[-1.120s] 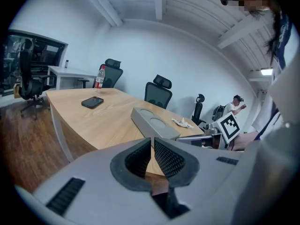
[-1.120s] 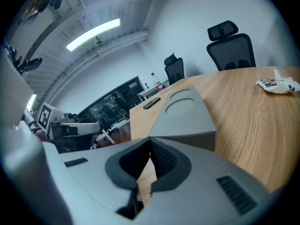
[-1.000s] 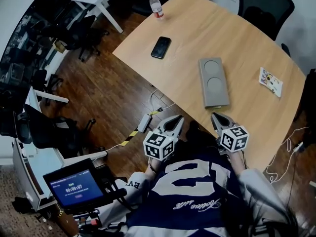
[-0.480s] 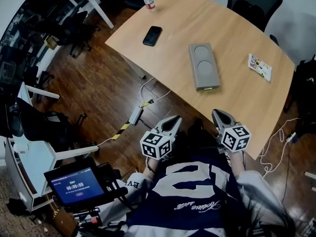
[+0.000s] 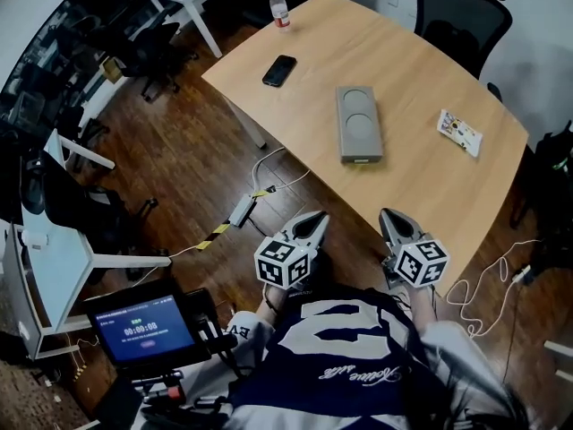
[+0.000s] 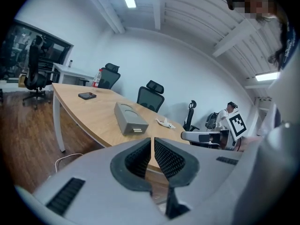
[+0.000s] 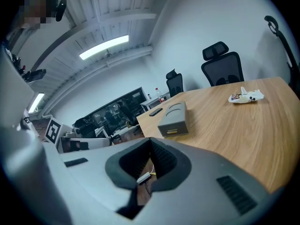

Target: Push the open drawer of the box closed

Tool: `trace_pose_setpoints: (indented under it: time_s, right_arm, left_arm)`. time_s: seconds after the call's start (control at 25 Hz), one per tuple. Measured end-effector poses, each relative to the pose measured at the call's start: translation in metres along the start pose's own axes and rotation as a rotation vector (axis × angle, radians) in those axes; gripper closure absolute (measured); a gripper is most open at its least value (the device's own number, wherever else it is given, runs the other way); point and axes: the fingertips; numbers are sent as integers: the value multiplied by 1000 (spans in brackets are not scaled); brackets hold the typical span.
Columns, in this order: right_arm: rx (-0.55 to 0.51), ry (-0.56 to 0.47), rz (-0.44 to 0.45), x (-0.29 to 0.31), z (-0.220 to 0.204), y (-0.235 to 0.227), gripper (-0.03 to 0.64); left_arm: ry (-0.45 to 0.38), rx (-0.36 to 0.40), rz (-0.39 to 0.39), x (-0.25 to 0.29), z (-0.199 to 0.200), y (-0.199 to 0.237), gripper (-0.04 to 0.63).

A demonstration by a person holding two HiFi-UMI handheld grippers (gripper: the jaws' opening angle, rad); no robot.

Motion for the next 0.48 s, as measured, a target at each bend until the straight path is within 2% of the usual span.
trace_pose_setpoints:
  time_s: [0.16,0.32,0.48]
  right_arm:
    - [-25,19,43,-53,-14,-16,618]
    - [-42,28,75,-122,-39,-59,618]
    - [-32,43,68,-133,-48,-72,618]
  left_arm:
    - [-18,-11,2,15,-19,-57,569]
    - [41,35,-23,50,-69,-140,569]
    - [77,53,-45,61,-82,-161,569]
Point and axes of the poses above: the fingertips, and each gripper's own axes: x forward along the fingers, y to its left, z out of its top, and after that the axes turned 9 degrees about -z, right-handed
